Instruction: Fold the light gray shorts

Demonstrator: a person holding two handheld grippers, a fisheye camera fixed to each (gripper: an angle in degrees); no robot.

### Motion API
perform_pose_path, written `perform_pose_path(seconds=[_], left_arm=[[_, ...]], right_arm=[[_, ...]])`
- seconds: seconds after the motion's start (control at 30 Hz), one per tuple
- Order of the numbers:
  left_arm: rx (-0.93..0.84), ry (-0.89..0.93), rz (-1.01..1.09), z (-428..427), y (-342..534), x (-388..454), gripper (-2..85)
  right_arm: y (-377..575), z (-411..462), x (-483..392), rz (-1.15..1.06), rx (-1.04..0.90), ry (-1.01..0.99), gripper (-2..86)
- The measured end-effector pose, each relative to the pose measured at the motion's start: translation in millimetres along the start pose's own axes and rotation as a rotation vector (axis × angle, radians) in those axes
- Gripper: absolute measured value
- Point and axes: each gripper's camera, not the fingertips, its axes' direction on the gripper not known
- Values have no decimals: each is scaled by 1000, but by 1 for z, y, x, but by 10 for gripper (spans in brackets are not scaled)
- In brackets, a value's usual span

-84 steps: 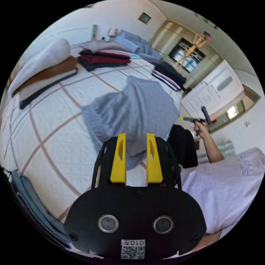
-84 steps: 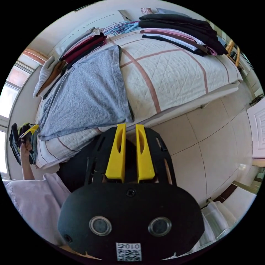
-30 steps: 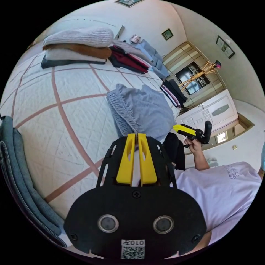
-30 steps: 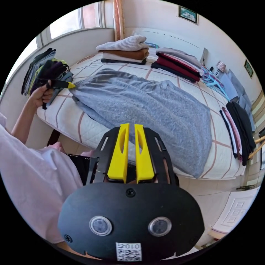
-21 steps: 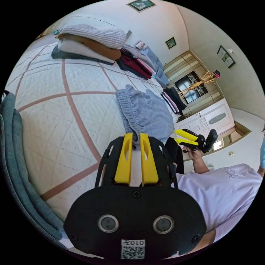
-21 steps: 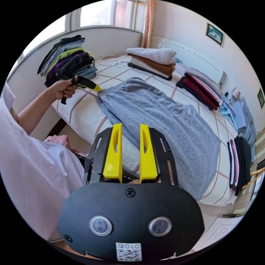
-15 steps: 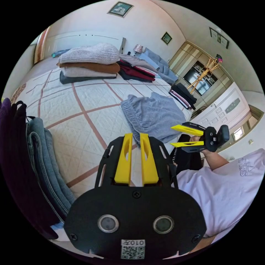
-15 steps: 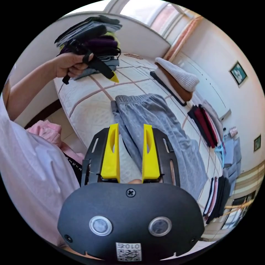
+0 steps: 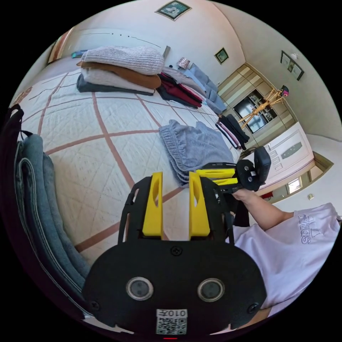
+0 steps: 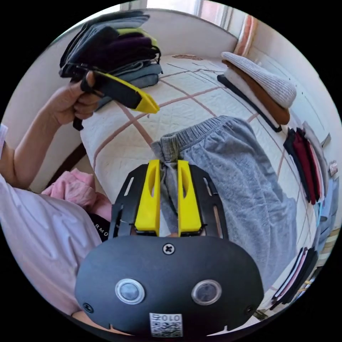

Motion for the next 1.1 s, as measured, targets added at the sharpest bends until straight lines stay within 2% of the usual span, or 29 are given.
perform_pose_path(seconds=[0.13, 0.3, 0.5, 0.73, 0.83, 0.97, 1.1], left_arm=[[25, 43, -8, -7, -20, -17, 130], [36, 148, -78, -13, -42, -50, 158], [71, 387, -162, -8, -79, -94, 179], [7, 409, -217, 0, -77, -117, 198], [-10, 478, -274, 9, -67, -133, 205], [62, 597, -367, 18, -67, -159, 206], [21, 616, -369, 38, -83, -163, 198]], right_arm=[[14, -3, 12, 15, 29, -19, 47], [54, -45, 26, 105, 223, -83, 40], [102, -77, 24, 135, 353, 4, 39], [130, -82, 36, 205, 386, 6, 39], [136, -81, 32, 182, 393, 7, 39], [150, -81, 24, 142, 399, 22, 40], [171, -86, 22, 160, 417, 36, 39]])
